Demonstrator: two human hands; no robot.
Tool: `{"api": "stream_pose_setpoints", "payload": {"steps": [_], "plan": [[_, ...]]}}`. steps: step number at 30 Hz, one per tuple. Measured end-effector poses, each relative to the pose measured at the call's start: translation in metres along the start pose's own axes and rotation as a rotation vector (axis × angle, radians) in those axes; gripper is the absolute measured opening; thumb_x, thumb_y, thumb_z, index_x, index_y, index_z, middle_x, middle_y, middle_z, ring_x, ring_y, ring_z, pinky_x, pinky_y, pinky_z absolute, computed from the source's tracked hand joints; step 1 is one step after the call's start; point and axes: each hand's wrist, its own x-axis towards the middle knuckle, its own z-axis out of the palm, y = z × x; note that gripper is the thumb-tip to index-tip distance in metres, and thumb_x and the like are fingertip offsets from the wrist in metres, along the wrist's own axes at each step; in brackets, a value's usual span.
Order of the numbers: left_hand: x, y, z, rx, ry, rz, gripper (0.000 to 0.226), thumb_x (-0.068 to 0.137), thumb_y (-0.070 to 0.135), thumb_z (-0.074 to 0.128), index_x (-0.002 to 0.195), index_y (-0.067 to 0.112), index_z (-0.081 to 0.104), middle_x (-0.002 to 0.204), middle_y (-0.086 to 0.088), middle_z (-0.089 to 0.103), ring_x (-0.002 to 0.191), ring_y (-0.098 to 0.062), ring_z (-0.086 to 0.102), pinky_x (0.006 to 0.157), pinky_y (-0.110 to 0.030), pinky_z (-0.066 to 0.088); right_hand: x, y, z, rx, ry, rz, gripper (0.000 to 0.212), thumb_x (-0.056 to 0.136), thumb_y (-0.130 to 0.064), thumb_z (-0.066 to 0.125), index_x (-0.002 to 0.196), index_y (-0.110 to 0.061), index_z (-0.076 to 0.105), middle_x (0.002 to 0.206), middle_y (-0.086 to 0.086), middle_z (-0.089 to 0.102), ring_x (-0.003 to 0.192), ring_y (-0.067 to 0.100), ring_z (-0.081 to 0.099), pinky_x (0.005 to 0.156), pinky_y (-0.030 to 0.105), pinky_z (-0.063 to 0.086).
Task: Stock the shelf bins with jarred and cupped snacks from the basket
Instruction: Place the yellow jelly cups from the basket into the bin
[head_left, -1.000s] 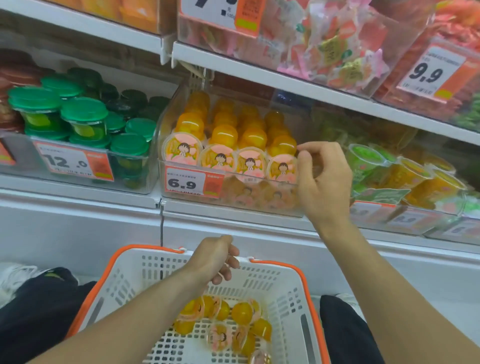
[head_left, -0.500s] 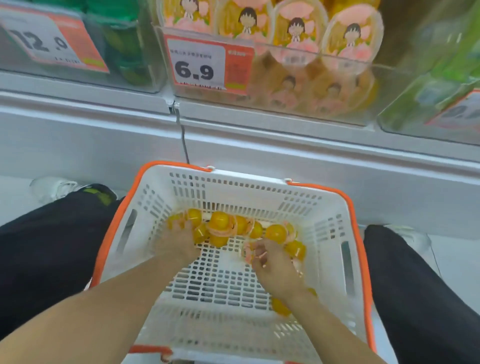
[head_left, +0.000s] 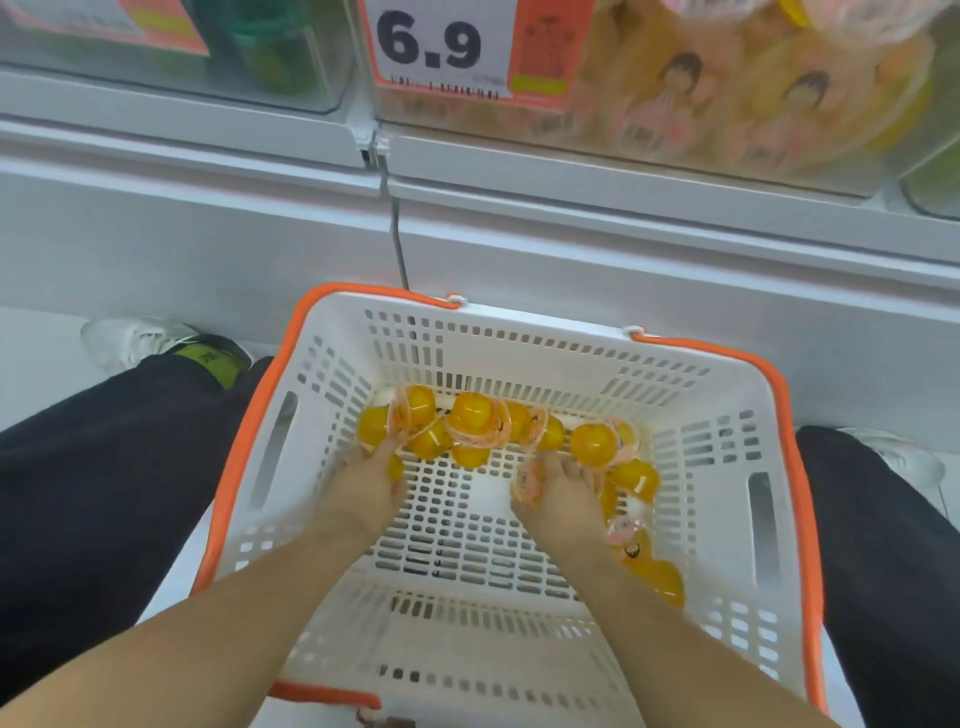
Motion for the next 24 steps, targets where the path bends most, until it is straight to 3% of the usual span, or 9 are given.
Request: {"api": "stream_pose_setpoints", "payload": {"steps": [2, 4, 6, 8, 10, 13, 16, 19, 24], "plan": [[-0.003, 0.001, -0.004, -0.106, -0.019, -0.046, 0.064, 0.090, 0.031, 0.062, 0.147, 0.040, 0.032, 0.078, 0.001, 0.066, 0.070, -0.016, 0.062, 0.067, -0.031, 0.051, -0.003, -0.002, 0.005, 0.022, -0.073, -0.005, 0.070, 0.078, -0.043, 0.071, 0.137, -0.022, 0.039, 0.132, 0.003, 0.050, 0.127, 0.027, 0.040, 0.104, 0.038, 0.039], [-0.009, 0.011, -0.013, -0.278, -0.128, -0.136, 0.040, 0.091, 0.032, 0.061, 0.127, 0.038, 0.046, 0.067, 0.007, 0.067, 0.064, -0.009, 0.062, 0.058, -0.023, 0.047, -0.011, -0.006, 0.009, 0.073, -0.158, -0.029, 0.072, 0.073, -0.035, 0.075, 0.135, -0.022, 0.041, 0.131, 0.000, 0.048, 0.125, 0.024, 0.043, 0.099, 0.035, 0.042], [-0.015, 0.019, -0.026, -0.511, -0.345, -0.326, 0.013, 0.096, 0.029, 0.052, 0.097, 0.018, 0.059, 0.062, 0.003, 0.065, 0.060, -0.013, 0.058, 0.051, -0.022, 0.042, -0.020, -0.010, 0.008, 0.209, -0.225, -0.026, 0.072, 0.070, -0.027, 0.078, 0.132, -0.022, 0.043, 0.130, 0.000, 0.045, 0.117, 0.020, 0.049, 0.087, 0.029, 0.044], [-0.023, 0.023, -0.041, -0.750, -0.678, -0.451, 0.025, 0.092, 0.028, 0.043, 0.079, 0.009, 0.053, 0.062, -0.009, 0.058, 0.054, -0.020, 0.052, 0.045, -0.021, 0.030, -0.027, -0.013, -0.004, 0.346, -0.246, -0.050, 0.070, 0.070, -0.021, 0.081, 0.130, -0.022, 0.045, 0.131, 0.000, 0.046, 0.108, 0.016, 0.052, 0.077, 0.024, 0.041], [-0.032, 0.030, -0.053, -0.885, -0.855, -0.444, 0.028, 0.090, 0.030, 0.038, 0.085, 0.009, 0.055, 0.073, -0.016, 0.062, 0.054, -0.023, 0.055, 0.046, -0.021, 0.032, -0.033, -0.016, -0.030, 0.509, -0.271, -0.090, 0.067, 0.072, -0.011, 0.082, 0.128, -0.020, 0.048, 0.127, -0.001, 0.049, 0.103, 0.014, 0.054, 0.072, 0.017, 0.043], [-0.040, 0.065, -0.079, -0.998, -0.859, -0.343, 0.040, 0.092, 0.042, 0.047, 0.091, 0.005, 0.063, 0.077, -0.020, 0.065, 0.046, -0.022, 0.055, 0.041, -0.020, 0.037, -0.045, -0.023, -0.092, 0.643, -0.255, -0.180, 0.066, 0.072, 0.002, 0.082, 0.128, -0.013, 0.050, 0.113, -0.002, 0.054, 0.094, 0.012, 0.056, 0.066, 0.002, 0.041], [-0.054, 0.115, -0.123, -0.982, -0.875, -0.141, 0.061, 0.085, 0.063, 0.052, 0.088, 0.006, 0.073, 0.073, -0.017, 0.063, 0.043, -0.019, 0.046, 0.037, -0.018, 0.028, -0.061, -0.034, -0.163, 0.641, -0.107, -0.297, 0.073, 0.064, 0.000, 0.088, 0.126, -0.016, 0.054, 0.116, 0.002, 0.060, 0.095, 0.008, 0.061, 0.072, 0.011, 0.050], [-0.079, 0.163, -0.172, -1.006, -0.735, 0.034, 0.069, 0.091, 0.060, 0.050, 0.111, -0.004, 0.067, 0.071, -0.016, 0.062, 0.037, -0.015, 0.048, 0.037, -0.017, 0.022, -0.091, -0.049, -0.235, 0.627, 0.068, -0.397, 0.077, 0.055, -0.012, 0.097, 0.120, -0.021, 0.057, 0.109, -0.001, 0.065, 0.099, 0.011, 0.063, 0.073, 0.021, 0.053], [-0.112, 0.209, -0.246, -1.005, -0.525, 0.251, 0.058, 0.093, 0.057, 0.049, 0.114, 0.004, 0.064, 0.084, -0.013, 0.068, 0.073, -0.029, 0.065, 0.036, -0.020, 0.032, -0.146, -0.070, -0.332, 0.688, 0.228, -0.499, 0.079, 0.056, -0.010, 0.097, 0.125, -0.017, 0.059, 0.111, -0.002, 0.070, 0.105, 0.009, 0.064, 0.078, 0.024, 0.055]]}}
